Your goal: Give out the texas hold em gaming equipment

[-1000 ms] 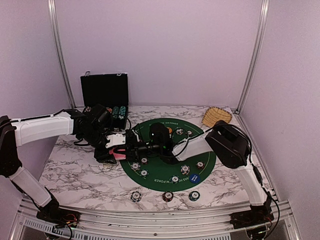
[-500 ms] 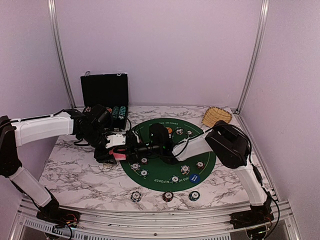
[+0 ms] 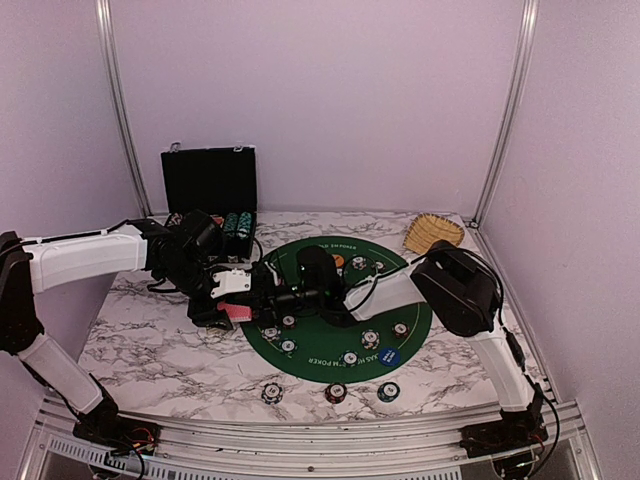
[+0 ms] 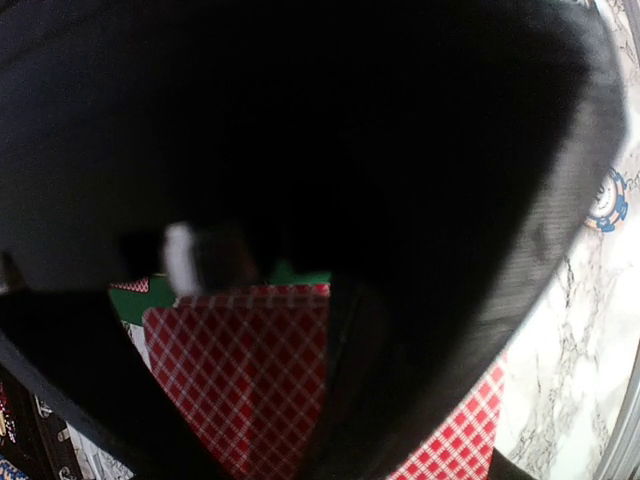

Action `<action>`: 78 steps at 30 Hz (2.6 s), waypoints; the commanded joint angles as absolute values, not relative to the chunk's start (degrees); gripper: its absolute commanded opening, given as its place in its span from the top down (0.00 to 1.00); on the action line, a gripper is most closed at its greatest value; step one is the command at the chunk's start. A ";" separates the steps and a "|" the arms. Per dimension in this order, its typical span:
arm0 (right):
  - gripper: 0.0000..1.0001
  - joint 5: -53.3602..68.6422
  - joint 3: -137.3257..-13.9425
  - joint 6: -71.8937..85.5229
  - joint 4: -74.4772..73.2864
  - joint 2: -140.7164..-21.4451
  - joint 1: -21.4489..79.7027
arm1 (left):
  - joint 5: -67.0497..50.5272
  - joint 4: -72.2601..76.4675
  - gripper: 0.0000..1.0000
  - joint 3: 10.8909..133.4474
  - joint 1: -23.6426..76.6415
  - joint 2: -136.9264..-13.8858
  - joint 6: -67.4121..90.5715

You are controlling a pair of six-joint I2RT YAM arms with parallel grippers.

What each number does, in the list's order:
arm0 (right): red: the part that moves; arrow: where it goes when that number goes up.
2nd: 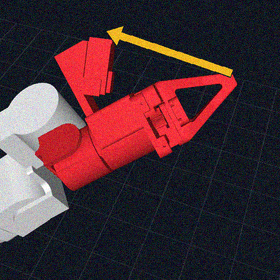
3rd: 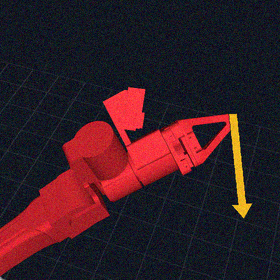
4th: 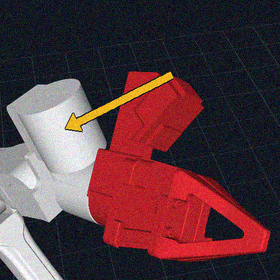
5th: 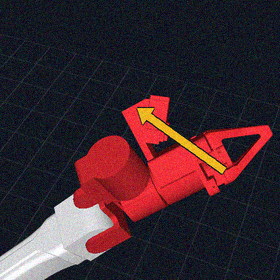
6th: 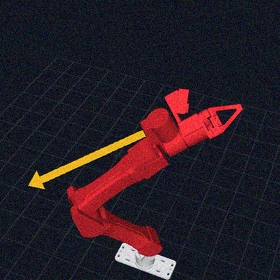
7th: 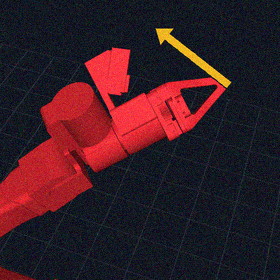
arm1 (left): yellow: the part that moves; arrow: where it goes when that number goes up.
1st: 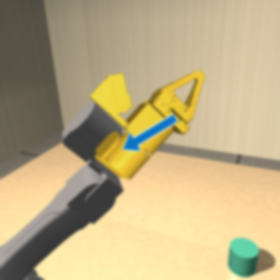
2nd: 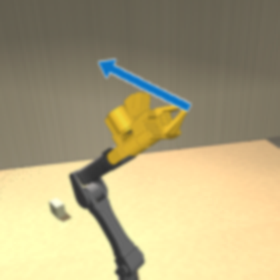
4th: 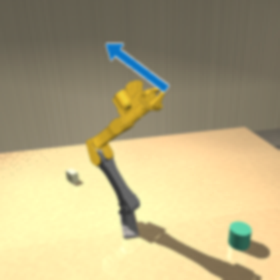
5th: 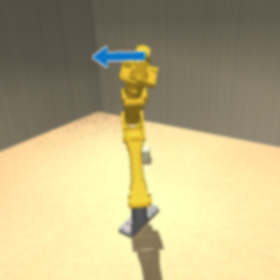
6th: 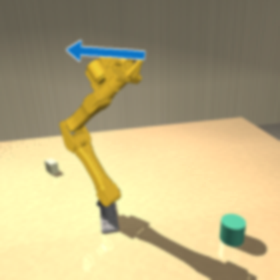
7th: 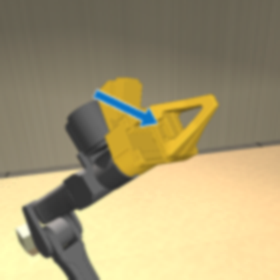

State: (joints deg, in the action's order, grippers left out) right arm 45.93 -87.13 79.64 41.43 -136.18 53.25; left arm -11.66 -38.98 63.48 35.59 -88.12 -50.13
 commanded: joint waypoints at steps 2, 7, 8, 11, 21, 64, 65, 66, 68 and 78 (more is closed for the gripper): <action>0.38 45.97 -88.94 77.70 39.47 -136.12 53.35 | -11.57 -39.59 0.48 63.19 35.86 -86.95 -50.10; 0.39 46.12 -87.80 76.49 37.97 -135.24 53.18 | -11.00 -39.59 0.49 63.32 35.86 -86.92 -50.19; 0.39 46.14 -87.58 76.09 37.55 -135.06 53.13 | -10.98 -39.57 0.49 63.41 35.86 -87.00 -50.22; 0.40 46.01 -87.09 74.85 35.59 -134.37 52.93 | -10.98 -39.59 0.49 63.54 35.86 -87.03 -50.19; 0.50 46.36 -83.61 71.70 32.19 -130.44 51.68 | -10.55 -39.58 0.50 63.54 35.86 -86.75 -50.09; 0.79 47.55 -75.87 68.80 28.95 -121.08 50.76 | -9.70 -39.62 0.52 63.46 35.77 -87.23 -49.63; 0.79 47.50 -75.79 68.66 28.85 -120.91 50.72 | -9.63 -39.57 0.52 63.39 35.77 -87.27 -49.60; 0.80 47.48 -75.69 68.58 28.75 -120.79 50.65 | -9.61 -39.60 0.52 63.37 35.77 -87.26 -49.62; 0.80 47.57 -75.57 68.48 28.66 -120.53 50.50 | -9.58 -39.57 0.53 63.30 35.77 -87.28 -49.58; 0.81 47.55 -75.31 68.71 28.87 -120.03 50.47 | -9.37 -39.60 0.53 63.28 35.77 -87.17 -49.66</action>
